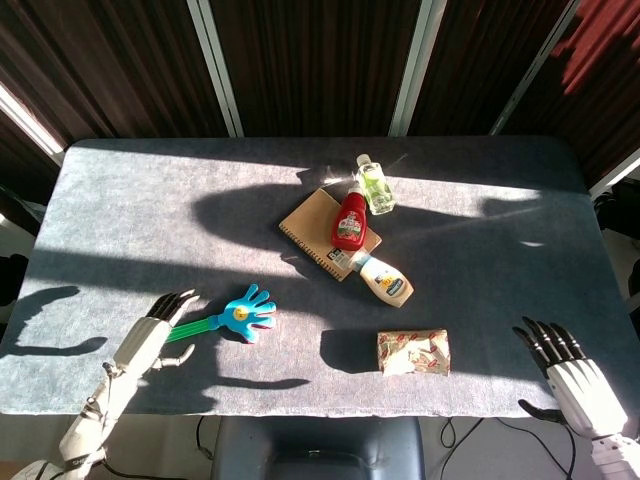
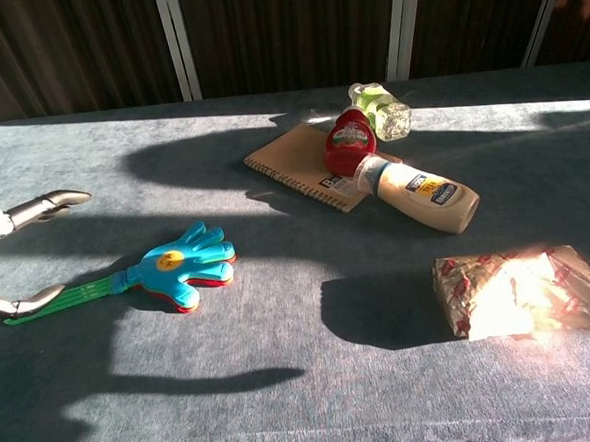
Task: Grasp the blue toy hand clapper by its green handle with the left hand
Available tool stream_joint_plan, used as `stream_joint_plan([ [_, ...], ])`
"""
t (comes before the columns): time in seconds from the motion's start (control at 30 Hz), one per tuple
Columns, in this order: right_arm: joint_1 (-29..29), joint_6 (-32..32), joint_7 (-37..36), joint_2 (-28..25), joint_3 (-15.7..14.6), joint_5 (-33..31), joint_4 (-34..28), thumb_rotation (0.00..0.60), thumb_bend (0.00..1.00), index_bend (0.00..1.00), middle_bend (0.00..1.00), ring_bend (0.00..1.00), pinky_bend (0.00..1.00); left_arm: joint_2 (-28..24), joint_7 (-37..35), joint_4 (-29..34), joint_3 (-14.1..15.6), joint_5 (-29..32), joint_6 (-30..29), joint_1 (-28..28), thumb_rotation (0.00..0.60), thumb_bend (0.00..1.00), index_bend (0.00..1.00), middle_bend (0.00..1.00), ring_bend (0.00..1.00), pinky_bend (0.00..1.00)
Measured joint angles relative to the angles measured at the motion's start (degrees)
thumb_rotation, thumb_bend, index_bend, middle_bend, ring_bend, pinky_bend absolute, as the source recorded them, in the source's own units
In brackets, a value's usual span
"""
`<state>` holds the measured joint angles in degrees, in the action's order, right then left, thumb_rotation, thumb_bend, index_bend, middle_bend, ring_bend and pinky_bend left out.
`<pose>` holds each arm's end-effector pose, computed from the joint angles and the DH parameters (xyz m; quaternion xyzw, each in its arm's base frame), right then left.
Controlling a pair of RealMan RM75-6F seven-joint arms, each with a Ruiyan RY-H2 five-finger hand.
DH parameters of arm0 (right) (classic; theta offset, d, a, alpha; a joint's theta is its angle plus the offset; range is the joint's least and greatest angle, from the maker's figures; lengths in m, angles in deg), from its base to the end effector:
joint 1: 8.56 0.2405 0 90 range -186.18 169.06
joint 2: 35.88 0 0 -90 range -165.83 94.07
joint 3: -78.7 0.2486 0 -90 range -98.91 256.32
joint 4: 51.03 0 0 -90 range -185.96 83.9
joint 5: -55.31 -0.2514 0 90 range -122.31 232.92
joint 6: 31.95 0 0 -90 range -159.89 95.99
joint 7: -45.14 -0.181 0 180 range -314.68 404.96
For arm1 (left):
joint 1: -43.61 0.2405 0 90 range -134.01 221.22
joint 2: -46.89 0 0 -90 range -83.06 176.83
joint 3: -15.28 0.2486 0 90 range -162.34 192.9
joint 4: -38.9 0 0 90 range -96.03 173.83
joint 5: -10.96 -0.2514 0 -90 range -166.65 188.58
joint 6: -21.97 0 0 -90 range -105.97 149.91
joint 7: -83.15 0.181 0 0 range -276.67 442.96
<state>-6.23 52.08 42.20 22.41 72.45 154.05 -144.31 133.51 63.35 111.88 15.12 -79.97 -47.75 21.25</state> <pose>-0.3192 -0.1608 0.1054 0.6829 -0.4007 0.3447 0.5042 -0.2635 0.2928 -0.0398 -0.6581 -0.4804 -0.4571 0.3568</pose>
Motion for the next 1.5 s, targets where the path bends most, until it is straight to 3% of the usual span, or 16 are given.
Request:
stream_joint_plan([
  [0.2,0.2,-0.5,-0.3,-0.1,-0.1,0.0,0.0,0.6,0.19,0.0,0.0,0.0,0.0,3.8,3.5,-2.3,-1.7,4.9,7.1,-3.2,0.6,0.36,0.09,0.0,0.0,0.0],
  [0.53,0.1,-0.3,-0.5,-0.6,-0.3,0.2,-0.4,0.6,0.19,0.0,0.0,0.0,0.0,8.1,7.9,-6.8,-2.8,8.0,8.8,-4.3,0.6,0.35,0.24,0.0,0.0,0.0],
  [0.7,0.1,-0.5,-0.5,-0.7,-0.2,-0.2,-0.6,0.6,0.19,0.0,0.0,0.0,0.0,10.0,8.0,-10.0,-3.4,9.2,8.8,-4.3,0.6,0.35,0.26,0.0,0.0,0.0],
  [1.0,0.2,-0.7,-0.4,-0.7,-0.2,-0.3,-0.7,0.6,0.19,0.0,0.0,0.0,0.0,10.6,5.7,-10.2,-3.4,8.8,8.3,-4.5,0.6,0.35,0.28,0.0,0.0,0.0],
  [1.27,0.2,-0.5,-0.7,-0.9,-0.1,-0.3,-0.7,0.6,0.19,0.0,0.0,0.0,0.0,11.6,6.2,-10.8,-4.1,9.8,8.4,-4.7,0.6,0.37,0.4,0.02,0.0,0.0],
  [1.5,0.1,-0.3,-0.7,-0.9,-0.1,-0.2,-0.7,0.6,0.19,0.0,0.0,0.0,0.0,11.6,8.7,-10.6,-4.5,11.3,9.0,-4.6,0.6,0.37,0.46,0.03,0.0,0.0],
])
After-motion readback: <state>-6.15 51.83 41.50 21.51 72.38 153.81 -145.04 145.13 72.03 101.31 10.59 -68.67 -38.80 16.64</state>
